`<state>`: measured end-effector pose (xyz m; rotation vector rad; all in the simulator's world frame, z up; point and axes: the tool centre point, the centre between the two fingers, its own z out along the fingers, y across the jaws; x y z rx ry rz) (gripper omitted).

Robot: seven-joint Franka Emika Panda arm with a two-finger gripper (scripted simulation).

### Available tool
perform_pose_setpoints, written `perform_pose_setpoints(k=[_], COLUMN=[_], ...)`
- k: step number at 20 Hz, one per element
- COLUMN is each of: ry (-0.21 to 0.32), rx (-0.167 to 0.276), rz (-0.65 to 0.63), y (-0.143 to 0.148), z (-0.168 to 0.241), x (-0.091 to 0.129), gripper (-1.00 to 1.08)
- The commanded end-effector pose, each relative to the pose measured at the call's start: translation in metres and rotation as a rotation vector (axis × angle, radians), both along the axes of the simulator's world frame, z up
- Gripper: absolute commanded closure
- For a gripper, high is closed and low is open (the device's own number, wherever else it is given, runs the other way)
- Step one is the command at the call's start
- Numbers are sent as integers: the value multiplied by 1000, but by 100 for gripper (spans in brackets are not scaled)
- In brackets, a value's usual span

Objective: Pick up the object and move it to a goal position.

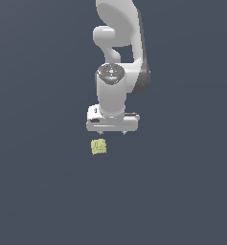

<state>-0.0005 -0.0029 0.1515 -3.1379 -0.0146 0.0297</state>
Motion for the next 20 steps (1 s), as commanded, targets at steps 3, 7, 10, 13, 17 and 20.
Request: perform_pose_setpoints(k=[3,7,10,13,17,20], ry=[0,-2,-4,-4,-4,-5], rx=[1,8,13,13,13,12], rz=[0,1,2,2,3,12], y=[0,-2,-4,-4,-4,-8], z=[1,11,16,16,15,11], x=[0,2,3,3,3,3], gripper=[-92,-92,-92,-92,-92,-92])
